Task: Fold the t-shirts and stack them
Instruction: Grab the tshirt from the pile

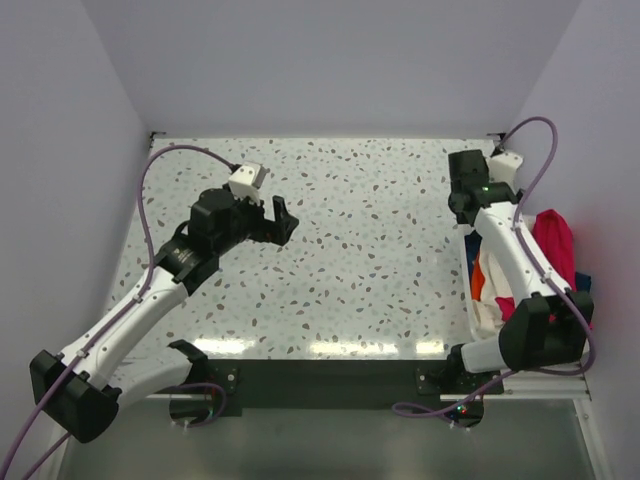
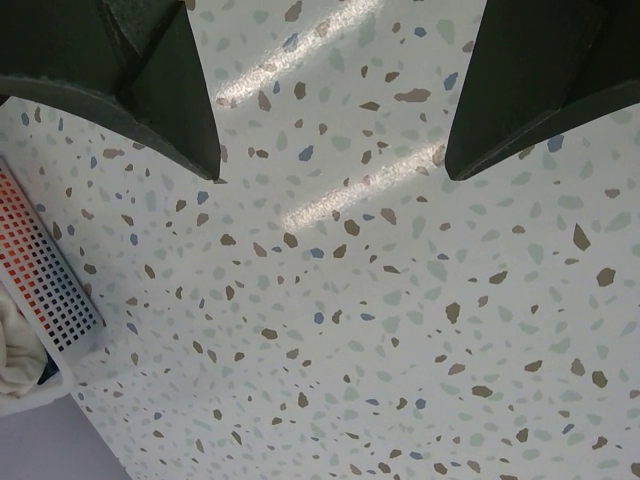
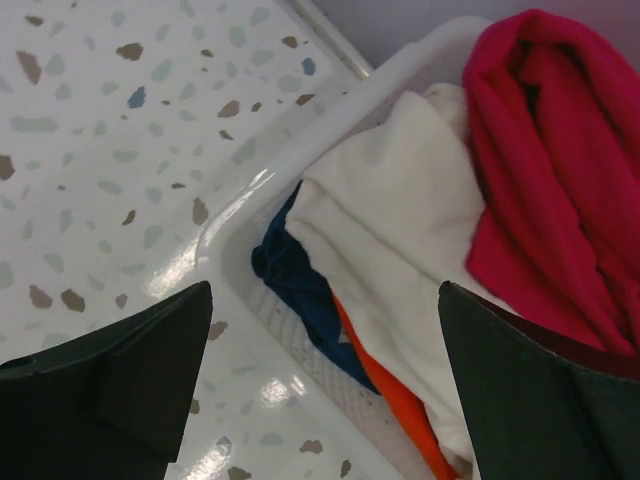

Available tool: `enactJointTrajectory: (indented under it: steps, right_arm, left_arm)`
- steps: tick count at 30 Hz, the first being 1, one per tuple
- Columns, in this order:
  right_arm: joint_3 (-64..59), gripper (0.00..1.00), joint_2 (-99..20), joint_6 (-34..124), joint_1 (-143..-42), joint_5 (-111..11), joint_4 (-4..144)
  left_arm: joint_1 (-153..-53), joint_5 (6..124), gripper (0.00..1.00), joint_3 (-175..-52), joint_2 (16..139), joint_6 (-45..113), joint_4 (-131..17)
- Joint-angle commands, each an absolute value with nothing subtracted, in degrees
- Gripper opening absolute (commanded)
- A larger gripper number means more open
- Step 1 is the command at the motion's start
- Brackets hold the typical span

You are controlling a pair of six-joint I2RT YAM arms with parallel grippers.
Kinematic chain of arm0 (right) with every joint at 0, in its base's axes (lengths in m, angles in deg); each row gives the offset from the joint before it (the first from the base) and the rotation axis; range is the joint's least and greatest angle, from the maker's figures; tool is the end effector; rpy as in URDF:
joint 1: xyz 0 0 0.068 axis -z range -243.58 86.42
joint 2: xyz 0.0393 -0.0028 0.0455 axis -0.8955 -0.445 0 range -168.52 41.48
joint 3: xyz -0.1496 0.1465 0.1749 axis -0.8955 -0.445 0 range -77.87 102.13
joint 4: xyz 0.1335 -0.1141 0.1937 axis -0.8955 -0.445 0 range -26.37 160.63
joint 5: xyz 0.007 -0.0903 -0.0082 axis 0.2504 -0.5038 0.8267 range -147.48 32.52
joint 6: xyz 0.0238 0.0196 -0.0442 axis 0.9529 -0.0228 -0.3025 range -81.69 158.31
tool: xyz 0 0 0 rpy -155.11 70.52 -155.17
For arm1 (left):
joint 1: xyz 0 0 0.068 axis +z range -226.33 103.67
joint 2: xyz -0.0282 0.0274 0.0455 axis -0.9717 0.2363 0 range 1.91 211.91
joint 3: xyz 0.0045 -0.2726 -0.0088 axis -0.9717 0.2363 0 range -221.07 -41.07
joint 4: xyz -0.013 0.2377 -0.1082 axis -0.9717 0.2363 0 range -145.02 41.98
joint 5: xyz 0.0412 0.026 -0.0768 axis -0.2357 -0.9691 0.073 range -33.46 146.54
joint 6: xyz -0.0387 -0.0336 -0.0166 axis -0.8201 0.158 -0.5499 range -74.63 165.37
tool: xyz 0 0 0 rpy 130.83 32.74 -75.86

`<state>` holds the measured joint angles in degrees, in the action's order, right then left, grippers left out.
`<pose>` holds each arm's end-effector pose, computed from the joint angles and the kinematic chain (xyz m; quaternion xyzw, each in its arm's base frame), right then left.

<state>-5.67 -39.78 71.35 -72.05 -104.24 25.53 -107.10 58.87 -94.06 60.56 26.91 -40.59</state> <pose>0.2896 0.0170 0.3154 0.3051 0.8274 -0.2530 0.3979 0.2014 -0.1216 0.3369 0.0995 0.8135 -0.2537 0.5138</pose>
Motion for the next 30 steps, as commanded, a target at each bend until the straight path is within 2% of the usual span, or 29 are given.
enactJointTrajectory:
  steps: [1,6,17,25,30]
  right_arm:
    - [-3.3,0.99,-35.7,73.0,-66.7,-110.6,23.9]
    - [-2.7,0.98,-36.1,71.8,-61.4,-116.0,24.8]
    - [-2.6,0.98,-42.0,76.9,-49.2,-115.9,24.7]
    - [-4.7,0.98,-45.2,80.7,-42.0,-108.7,27.0]
    - [-9.0,0.93,-44.7,81.9,-41.3,-105.5,30.1]
  left_arm:
    - [-106.9,61.4,1.0,-96.0,61.5,26.7,-42.4]
    - [-107.0,62.3,1.0,-96.7,62.2,26.4,-42.1]
    - [-107.0,63.7,1.0,-97.3,63.2,26.0,-41.8]
    - [-107.0,64.4,1.0,-97.2,63.4,25.8,-41.8]
    - [-106.9,64.8,1.0,-96.4,63.4,25.7,-42.2]
